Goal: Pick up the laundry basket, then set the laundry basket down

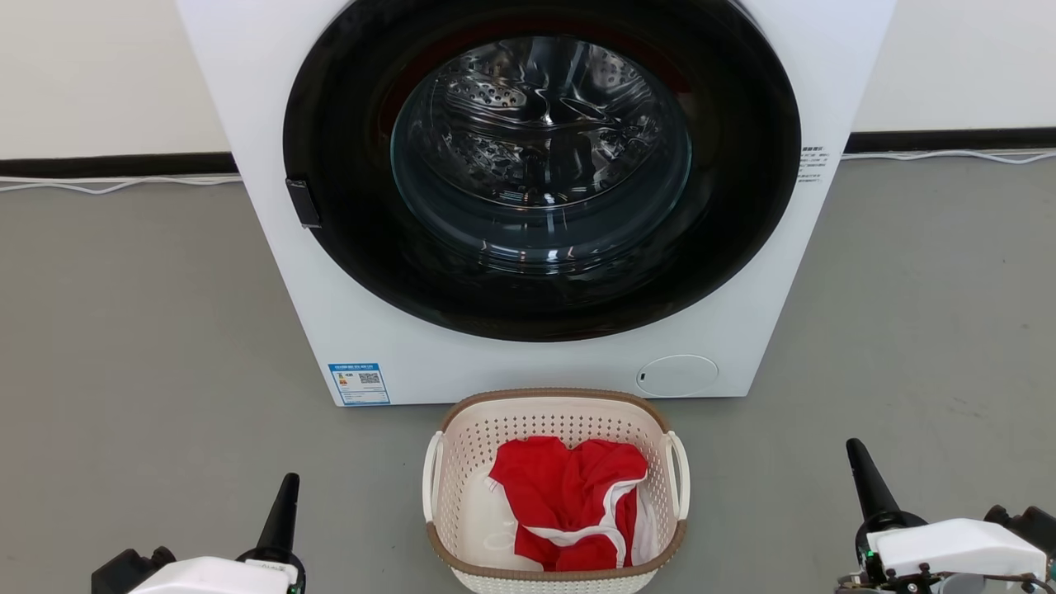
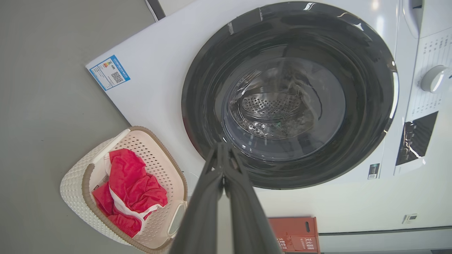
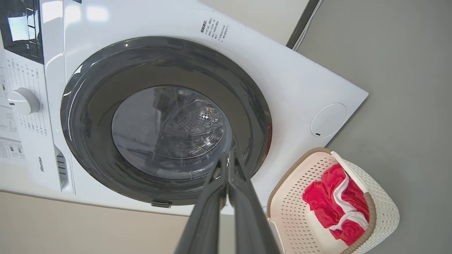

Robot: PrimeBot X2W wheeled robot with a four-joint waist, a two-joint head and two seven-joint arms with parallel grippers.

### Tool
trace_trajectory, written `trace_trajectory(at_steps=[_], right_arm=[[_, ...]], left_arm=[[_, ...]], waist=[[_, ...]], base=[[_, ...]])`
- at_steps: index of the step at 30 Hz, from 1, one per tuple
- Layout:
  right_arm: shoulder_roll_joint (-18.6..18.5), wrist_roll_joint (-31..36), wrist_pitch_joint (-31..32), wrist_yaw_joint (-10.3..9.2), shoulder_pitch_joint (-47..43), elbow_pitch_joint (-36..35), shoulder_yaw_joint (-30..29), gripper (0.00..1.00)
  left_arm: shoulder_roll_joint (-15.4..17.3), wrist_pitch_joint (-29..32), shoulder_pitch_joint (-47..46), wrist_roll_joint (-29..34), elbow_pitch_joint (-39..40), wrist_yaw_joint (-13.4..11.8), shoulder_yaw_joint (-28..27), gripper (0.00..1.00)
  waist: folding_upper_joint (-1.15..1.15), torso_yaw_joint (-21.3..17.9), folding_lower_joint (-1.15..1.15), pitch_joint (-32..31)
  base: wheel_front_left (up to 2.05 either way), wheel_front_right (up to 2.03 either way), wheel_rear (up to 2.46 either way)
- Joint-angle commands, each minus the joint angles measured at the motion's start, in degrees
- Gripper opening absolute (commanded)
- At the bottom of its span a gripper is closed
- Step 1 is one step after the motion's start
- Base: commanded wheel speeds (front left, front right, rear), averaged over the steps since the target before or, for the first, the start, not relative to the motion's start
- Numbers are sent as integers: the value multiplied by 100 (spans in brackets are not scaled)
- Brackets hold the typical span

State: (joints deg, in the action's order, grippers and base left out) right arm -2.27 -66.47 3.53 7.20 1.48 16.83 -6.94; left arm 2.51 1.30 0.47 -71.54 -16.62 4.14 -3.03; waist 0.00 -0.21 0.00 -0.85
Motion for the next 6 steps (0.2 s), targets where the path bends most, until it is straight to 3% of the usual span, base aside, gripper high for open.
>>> trace_trajectory(at_steps=[1,6], right_arm=[[-52,-230,60,26,302,-200,82,0],[-53,-582,95,26,327,-212,77,0]], left_arm=[[47,43,-369,-183,178,91,-159,0],[46,115,-413,-466,189,128,-188,0]], waist=[[0,1,0,5],[0,4,0,20]], base=[[0,0,0],[0,0,0]])
